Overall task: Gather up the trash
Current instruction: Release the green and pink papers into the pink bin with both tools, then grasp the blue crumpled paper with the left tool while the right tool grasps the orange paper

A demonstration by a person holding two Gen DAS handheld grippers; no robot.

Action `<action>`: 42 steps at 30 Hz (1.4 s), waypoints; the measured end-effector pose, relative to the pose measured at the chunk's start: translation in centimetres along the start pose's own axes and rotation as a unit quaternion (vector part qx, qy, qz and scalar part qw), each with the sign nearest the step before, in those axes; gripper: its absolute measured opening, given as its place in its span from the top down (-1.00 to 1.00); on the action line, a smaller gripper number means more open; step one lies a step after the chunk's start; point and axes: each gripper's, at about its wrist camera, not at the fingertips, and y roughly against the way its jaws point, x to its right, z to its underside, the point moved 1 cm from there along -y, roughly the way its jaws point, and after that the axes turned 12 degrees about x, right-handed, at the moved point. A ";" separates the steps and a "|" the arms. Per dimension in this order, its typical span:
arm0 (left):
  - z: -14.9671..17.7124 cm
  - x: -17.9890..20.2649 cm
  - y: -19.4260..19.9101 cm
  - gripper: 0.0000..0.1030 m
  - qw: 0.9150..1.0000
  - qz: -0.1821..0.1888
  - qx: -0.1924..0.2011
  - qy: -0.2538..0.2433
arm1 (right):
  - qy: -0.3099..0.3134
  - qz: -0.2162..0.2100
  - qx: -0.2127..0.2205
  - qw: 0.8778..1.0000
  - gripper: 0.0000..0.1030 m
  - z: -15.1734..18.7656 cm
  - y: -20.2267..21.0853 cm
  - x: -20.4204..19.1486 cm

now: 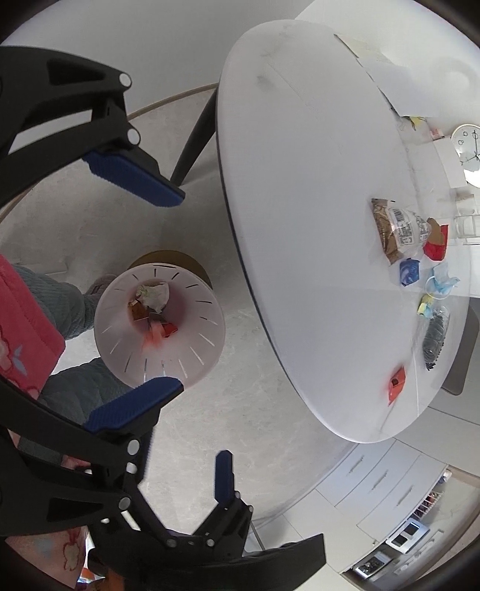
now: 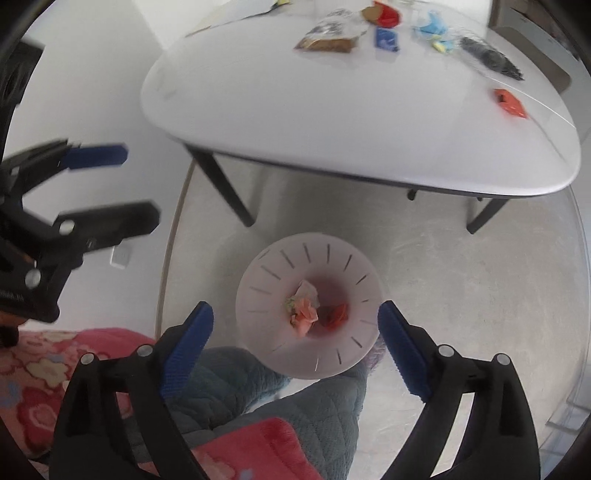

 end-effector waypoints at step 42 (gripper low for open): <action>-23.7 1.5 -15.9 -0.84 0.980 -0.069 0.069 0.172 | -0.082 0.092 0.082 0.989 -0.95 -19.0 -3.3 25.9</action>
